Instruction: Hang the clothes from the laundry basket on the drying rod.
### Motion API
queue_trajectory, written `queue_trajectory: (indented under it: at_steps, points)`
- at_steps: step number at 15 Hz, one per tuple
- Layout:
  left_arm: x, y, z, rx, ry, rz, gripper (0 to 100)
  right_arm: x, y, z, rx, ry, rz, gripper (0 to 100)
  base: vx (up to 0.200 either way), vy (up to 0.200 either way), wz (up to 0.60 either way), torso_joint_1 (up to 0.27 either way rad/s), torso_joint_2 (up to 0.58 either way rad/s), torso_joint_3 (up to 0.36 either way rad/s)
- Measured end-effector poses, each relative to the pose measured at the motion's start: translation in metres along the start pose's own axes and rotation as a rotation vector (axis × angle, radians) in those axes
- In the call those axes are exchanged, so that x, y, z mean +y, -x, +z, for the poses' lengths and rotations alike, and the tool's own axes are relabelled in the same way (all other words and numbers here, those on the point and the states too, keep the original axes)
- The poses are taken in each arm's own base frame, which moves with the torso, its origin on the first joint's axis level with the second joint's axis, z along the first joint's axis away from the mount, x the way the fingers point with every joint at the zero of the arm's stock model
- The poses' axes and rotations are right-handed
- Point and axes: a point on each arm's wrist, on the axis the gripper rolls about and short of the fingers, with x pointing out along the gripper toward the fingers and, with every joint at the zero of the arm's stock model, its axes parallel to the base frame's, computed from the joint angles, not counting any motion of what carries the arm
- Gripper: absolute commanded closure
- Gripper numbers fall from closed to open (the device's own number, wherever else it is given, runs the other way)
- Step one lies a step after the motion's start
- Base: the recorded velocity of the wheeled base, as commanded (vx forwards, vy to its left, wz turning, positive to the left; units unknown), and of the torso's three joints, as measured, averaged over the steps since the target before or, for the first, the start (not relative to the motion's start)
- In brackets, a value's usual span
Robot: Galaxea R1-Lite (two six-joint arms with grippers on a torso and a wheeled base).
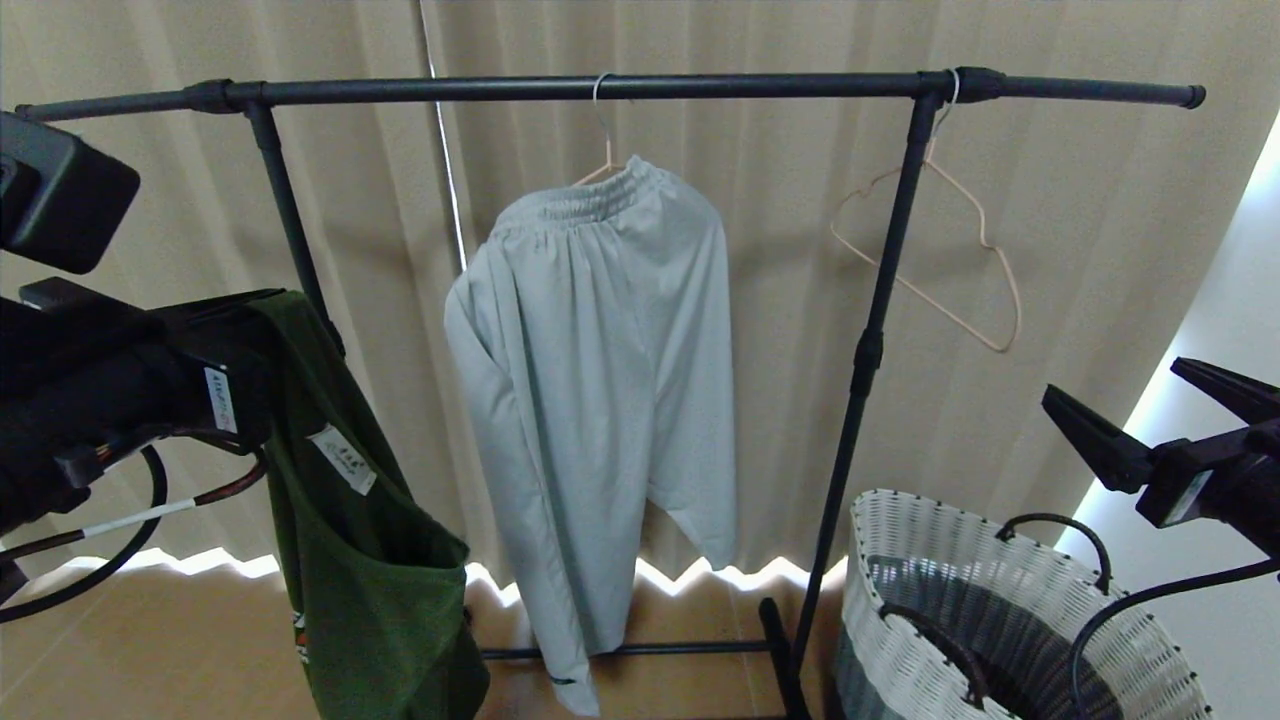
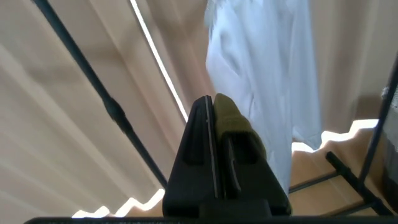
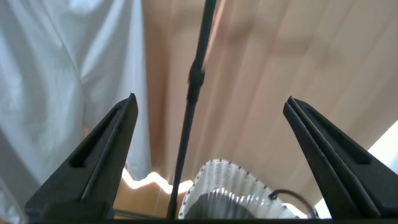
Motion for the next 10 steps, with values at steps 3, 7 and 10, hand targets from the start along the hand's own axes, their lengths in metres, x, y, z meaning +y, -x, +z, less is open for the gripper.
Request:
queue_trajectory:
  at_steps: [3,7,10]
  points:
    - [0.0,0.001,0.0,-0.002,0.001,-0.002,100,0.0,0.0,0.0,0.0,0.0,0.0,0,0.0,0.0,0.0,0.186,-0.47,-0.282]
    - [-0.002,0.004,-0.007,-0.009,0.002,-0.002,100,0.0,0.001,-0.001,0.003,0.0,0.001,0,0.0,0.0,0.0,0.209,-0.49,-0.283]
    - [-0.002,0.006,-0.012,0.0,0.005,-0.003,100,0.0,0.003,-0.004,0.015,-0.002,0.001,0,0.0,0.0,0.0,0.18,-0.4,-0.222]
